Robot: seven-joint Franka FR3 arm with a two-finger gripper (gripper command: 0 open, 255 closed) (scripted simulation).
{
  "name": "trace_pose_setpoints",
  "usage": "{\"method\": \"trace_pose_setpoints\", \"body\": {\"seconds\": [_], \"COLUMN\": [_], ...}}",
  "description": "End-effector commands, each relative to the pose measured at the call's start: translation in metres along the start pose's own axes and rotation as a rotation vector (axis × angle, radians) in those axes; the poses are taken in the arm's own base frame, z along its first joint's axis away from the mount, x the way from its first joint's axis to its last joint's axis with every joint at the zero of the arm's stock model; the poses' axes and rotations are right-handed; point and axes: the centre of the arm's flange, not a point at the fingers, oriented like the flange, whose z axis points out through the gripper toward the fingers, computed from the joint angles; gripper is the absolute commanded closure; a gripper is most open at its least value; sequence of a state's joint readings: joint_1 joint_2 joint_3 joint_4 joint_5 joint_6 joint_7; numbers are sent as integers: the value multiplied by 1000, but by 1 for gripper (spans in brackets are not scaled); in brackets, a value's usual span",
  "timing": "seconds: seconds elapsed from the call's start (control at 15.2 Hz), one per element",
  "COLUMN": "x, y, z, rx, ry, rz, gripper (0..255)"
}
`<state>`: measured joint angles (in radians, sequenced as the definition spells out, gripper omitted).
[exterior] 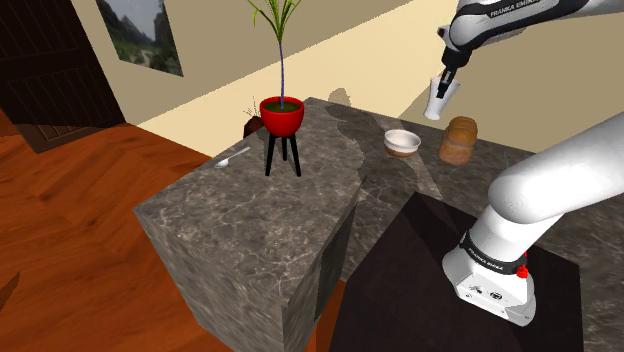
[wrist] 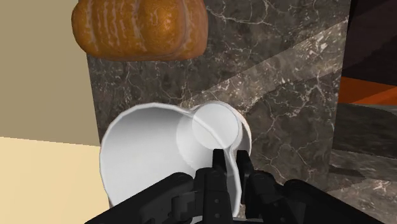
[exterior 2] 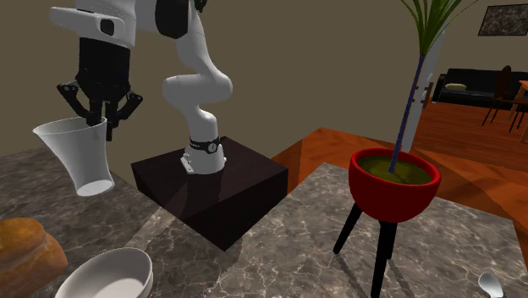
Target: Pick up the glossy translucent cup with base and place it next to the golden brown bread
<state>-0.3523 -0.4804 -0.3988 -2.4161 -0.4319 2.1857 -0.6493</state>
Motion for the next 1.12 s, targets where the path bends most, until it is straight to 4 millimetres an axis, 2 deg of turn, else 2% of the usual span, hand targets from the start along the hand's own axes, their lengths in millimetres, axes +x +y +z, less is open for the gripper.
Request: {"method": "trace_pose_setpoints", "body": {"seconds": [0.0,0.2,1.06], "x": [-20,-46,-48], "y": [19,42,21], "z": [7,13,78], "rx": [0,0,0], "ry": [0,0,0], "rz": [-2,-2,-2], "gripper": [255,255,255]}}
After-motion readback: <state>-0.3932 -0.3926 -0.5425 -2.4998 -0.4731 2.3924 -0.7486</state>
